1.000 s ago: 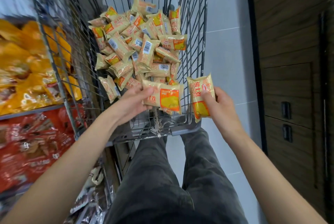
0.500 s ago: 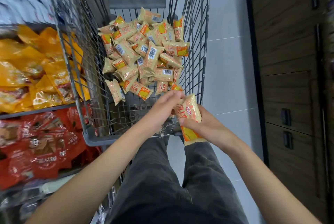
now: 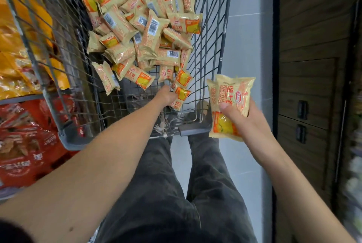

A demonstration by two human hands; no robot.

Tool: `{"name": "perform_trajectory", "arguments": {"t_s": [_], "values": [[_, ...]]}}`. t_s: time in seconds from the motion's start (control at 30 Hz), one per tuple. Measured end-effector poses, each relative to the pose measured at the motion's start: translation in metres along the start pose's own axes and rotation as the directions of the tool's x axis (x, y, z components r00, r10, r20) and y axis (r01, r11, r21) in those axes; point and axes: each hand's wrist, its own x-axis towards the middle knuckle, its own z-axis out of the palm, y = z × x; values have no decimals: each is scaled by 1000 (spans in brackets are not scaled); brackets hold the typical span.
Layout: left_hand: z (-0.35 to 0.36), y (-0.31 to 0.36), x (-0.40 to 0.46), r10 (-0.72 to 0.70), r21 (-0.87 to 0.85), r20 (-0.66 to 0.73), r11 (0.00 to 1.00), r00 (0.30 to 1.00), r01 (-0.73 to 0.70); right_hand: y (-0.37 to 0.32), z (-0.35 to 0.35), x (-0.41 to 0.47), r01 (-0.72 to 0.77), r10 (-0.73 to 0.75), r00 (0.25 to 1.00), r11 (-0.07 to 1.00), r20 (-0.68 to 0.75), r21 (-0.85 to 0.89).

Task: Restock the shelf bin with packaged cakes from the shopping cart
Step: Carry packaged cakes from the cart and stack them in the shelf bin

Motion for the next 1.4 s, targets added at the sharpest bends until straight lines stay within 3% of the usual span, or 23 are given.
{"name": "perform_trajectory", "arguments": {"t_s": [0.17,0.33,0.5,0.63,0.77,0.9,1.0,1.1,1.2,1.3,1.4], "values": [[9,0,20,27,-143,-20,989,999,-30,7,-7,4,-25,25,1000,998,-3,55],[8,-9,9,46,-15,135,999,990,-44,8,1,7,-32,32,999,999,-9,36],[0,-8,-21,45,-63,119,997,992,-37,6,4,-1,-12,12,1000,999,8,36],[-26,1,-62,209,-12,-119,977,971,-212,0,3,-13,18,-18,1000,1000,4,-13],[-61,11,-125,295,-155,-301,923,907,-352,-10,-1,-31,87,-87,996,995,5,-57],[-87,9,-194,277,-366,-416,820,866,-439,-15,-10,-54,193,-188,981,974,52,-122],[-92,-2,-251,224,-453,-518,747,826,-486,-15,-15,-72,252,-236,963,959,133,-128],[-78,-25,-307,124,-498,-658,668,743,-553,-13,-17,-84,303,-261,934,941,242,-154],[-36,-60,-351,2,-565,-751,518,661,-643,-6,-18,-93,381,-288,882,901,373,-207],[32,-100,-387,-187,-621,-774,410,606,-667,2,-16,-106,440,-269,817,863,510,-249],[109,-141,-413,-372,-697,-710,254,598,-671,17,-11,-124,472,-227,765,834,602,-286]]}}
